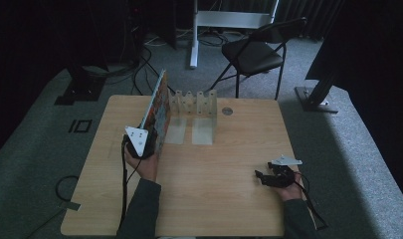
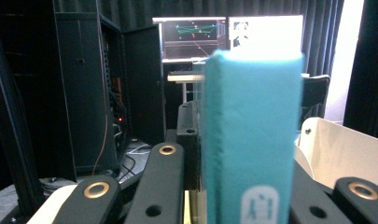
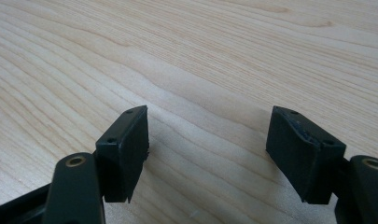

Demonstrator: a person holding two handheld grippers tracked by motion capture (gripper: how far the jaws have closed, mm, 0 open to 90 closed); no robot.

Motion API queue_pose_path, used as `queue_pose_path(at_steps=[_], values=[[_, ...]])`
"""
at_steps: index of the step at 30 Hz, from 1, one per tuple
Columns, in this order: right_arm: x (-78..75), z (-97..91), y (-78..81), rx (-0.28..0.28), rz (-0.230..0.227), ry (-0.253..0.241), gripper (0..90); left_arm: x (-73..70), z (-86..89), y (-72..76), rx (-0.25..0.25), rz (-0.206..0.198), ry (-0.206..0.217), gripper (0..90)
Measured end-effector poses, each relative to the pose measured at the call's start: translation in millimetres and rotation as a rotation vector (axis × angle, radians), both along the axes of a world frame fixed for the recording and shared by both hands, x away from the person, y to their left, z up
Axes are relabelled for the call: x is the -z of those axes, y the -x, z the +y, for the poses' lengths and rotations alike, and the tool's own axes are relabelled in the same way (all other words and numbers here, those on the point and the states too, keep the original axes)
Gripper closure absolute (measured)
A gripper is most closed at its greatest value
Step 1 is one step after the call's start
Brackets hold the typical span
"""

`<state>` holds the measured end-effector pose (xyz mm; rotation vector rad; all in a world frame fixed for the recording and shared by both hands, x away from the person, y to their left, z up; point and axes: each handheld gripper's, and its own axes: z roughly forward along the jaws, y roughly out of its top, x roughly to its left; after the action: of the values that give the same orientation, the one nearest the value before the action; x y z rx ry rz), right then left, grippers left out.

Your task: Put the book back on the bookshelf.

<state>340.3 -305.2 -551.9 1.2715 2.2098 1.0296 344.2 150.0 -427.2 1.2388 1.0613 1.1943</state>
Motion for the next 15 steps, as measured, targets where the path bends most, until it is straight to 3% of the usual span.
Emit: queue_pose_path(at_steps=[15], values=[[0.0,0.1,0.1,0.0,0.0,0.001,29.4,2.4,7.9,2.1,-0.008,0.007,0.029,79.8]])
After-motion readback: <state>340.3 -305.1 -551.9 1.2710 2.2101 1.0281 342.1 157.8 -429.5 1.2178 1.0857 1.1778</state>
